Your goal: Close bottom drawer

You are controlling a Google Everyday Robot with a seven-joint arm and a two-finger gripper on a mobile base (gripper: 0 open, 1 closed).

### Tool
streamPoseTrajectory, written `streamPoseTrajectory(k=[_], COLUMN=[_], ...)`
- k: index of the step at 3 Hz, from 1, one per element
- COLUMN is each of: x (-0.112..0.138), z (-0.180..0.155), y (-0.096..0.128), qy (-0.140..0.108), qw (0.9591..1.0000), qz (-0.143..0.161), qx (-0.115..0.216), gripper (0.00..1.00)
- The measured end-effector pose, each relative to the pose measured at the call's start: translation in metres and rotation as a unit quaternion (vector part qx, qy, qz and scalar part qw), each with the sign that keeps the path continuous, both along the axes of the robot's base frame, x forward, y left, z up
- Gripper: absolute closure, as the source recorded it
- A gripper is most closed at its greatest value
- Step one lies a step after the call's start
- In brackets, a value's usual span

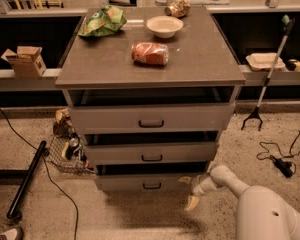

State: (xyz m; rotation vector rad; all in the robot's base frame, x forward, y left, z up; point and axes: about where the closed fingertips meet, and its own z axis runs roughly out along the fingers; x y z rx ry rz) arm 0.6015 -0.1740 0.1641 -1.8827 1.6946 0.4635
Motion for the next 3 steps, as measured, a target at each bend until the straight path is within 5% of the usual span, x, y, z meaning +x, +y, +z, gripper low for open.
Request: streamPoseTrajectory(k=[1,2,3], x=[0.0,-0.012,-0.039], z=[0.003,0.014,0.044], y=[-0.004,-0.011,-0.022], qy=[-0.003,0.022,0.077], qw=[1.0,0.9996,0.9957], qz=[-0.002,0.014,0.049], qx=[0.003,0.014,0.02], gripper=[0.0,0.0,0.0])
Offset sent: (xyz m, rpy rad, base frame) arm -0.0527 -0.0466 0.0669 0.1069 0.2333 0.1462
